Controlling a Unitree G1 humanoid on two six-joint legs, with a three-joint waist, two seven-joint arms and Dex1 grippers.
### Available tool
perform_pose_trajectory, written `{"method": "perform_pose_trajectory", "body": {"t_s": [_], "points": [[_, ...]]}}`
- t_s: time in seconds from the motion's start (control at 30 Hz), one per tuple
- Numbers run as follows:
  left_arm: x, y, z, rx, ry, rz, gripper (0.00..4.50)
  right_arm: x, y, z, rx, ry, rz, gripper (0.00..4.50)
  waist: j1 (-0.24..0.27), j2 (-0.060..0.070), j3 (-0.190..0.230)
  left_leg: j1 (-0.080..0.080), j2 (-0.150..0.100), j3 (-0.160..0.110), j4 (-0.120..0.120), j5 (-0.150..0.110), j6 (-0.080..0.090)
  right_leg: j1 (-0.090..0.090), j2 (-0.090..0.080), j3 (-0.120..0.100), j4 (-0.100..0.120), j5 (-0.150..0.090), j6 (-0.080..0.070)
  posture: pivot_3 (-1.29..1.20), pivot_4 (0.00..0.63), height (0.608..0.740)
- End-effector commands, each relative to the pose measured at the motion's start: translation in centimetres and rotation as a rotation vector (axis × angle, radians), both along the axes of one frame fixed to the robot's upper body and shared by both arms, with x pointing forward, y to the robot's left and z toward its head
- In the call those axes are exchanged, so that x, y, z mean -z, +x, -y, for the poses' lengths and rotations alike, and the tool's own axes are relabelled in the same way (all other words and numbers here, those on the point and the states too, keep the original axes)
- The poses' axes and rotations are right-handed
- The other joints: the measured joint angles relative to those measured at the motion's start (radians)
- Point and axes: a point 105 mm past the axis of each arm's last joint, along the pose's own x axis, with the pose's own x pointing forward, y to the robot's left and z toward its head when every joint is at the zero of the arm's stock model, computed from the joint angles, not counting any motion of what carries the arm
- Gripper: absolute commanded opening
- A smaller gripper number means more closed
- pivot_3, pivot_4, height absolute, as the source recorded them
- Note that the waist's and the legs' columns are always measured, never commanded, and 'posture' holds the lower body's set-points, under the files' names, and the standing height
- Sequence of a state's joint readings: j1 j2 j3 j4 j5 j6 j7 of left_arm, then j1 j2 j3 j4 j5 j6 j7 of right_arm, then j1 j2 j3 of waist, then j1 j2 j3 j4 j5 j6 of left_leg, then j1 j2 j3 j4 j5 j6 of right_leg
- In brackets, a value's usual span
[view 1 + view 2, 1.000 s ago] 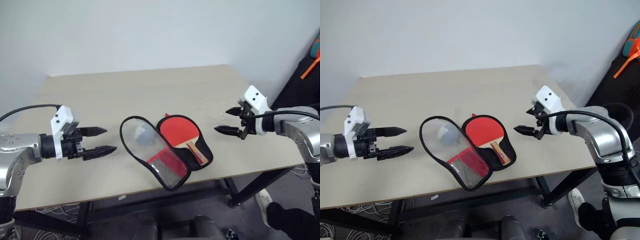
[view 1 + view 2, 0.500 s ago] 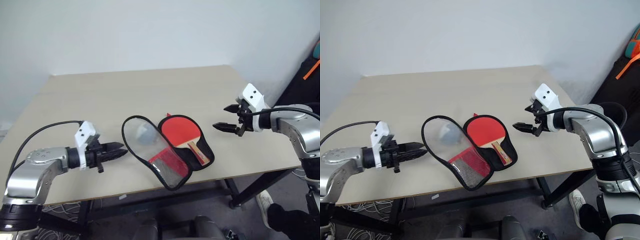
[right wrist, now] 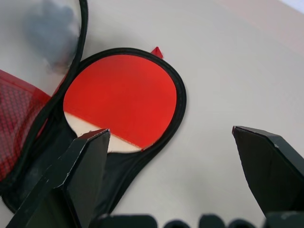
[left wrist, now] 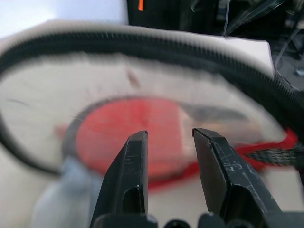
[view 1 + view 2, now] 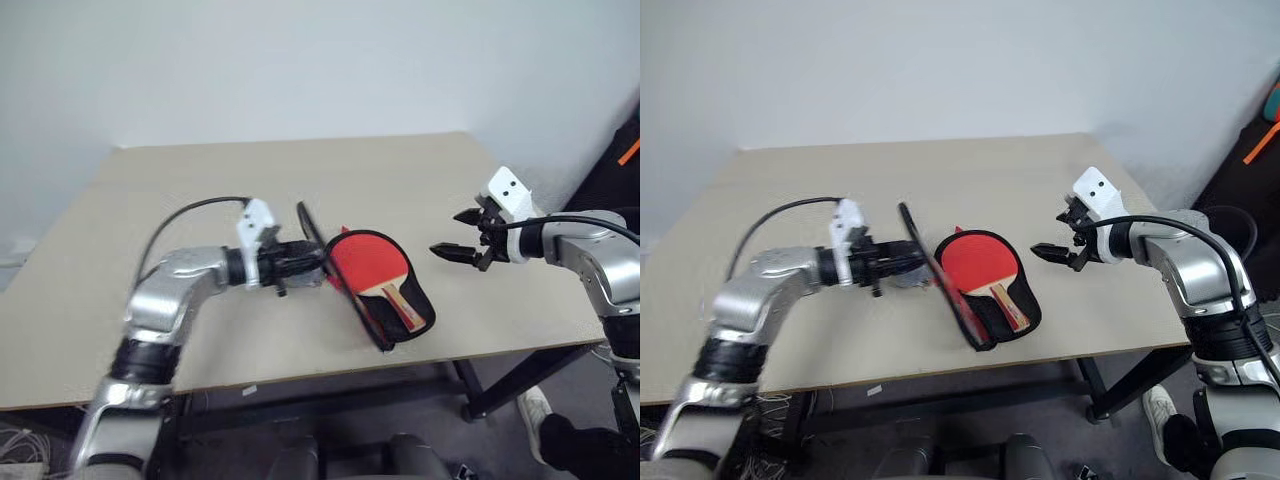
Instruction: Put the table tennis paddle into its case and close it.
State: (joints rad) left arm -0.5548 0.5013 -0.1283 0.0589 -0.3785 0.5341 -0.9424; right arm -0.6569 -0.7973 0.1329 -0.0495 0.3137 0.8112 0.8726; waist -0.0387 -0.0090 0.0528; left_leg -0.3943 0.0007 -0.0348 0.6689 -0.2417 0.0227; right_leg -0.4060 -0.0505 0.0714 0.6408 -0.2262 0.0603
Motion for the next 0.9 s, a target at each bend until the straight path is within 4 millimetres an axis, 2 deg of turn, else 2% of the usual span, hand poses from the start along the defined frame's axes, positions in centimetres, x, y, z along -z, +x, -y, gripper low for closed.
{"method": "perform_pose_trajectory", "body": {"t_s": [0.03,0.1,0.2,0.4,0.53,0.63,0.8,0.9], "points": [[0.5,1.0,2.7,0.007,0.025,0.031,1.52,-1.9,0.6,0.3,0.022,0.008,0.08,4.5,-0.001,0.0,0.0,0.0,0.0,0.0,0.0,0.0,0.0,0.0,0.0,0.001,0.0,0.0,0.0,0.0,0.0,0.74],[1.1,0.8,4.0,0.024,0.027,0.015,1.52,-2.0,0.7,0.3,0.029,0.012,0.083,4.5,-0.006,0.0,0.0,0.0,0.0,0.001,0.0,0.0,0.0,-0.001,0.0,0.001,0.0,0.0,0.0,0.0,0.0,0.74],[1.7,-0.1,4.7,0.037,0.025,0.004,1.52,-2.0,0.5,0.4,0.035,0.015,0.083,4.5,-0.009,0.0,0.0,0.0,0.0,0.001,-0.001,0.0,0.0,-0.002,0.001,0.002,0.0,0.0,0.001,0.0,0.0,0.74],[3.4,-4.5,4.3,0.079,0.004,-0.144,1.52,-1.4,0.1,0.5,0.061,0.029,0.069,4.5,-0.008,0.0,0.0,0.0,0.001,0.001,-0.002,0.0,0.0,-0.003,0.001,0.003,0.001,0.0,0.0,0.0,0.0,0.74],[3.7,-6.2,4.3,0.089,-0.013,-0.218,1.52,-1.2,0.1,0.2,0.066,0.036,0.066,4.5,-0.006,0.0,0.0,0.0,0.0,0.0,0.0,0.0,0.0,-0.001,0.001,0.002,0.001,0.0,0.0,0.0,0.0,0.74],[4.3,-7.3,4.2,0.078,-0.046,-0.304,2.12,-1.2,0.0,0.0,0.069,0.044,0.064,4.5,-0.008,0.0,0.0,0.0,0.0,0.0,0.0,0.0,0.001,0.0,0.0,0.003,0.001,0.0,0.0,0.0,0.0,0.74],[5.9,-8.5,4.7,0.063,-0.055,-0.418,3.77,-1.0,-0.3,-0.6,0.067,0.061,0.055,4.5,-0.008,0.0,0.0,0.0,0.0,0.0,-0.001,0.0,0.001,-0.001,0.001,0.003,0.001,0.0,0.0,0.0,0.0,0.74],[6.8,-8.5,4.7,0.039,-0.042,-0.461,3.77,-0.9,-0.4,-0.8,0.068,0.068,0.051,4.5,-0.007,0.0,0.0,0.0,0.0,0.0,-0.001,0.0,0.001,-0.001,0.001,0.003,0.001,0.0,0.0,0.0,0.0,0.74]]}}
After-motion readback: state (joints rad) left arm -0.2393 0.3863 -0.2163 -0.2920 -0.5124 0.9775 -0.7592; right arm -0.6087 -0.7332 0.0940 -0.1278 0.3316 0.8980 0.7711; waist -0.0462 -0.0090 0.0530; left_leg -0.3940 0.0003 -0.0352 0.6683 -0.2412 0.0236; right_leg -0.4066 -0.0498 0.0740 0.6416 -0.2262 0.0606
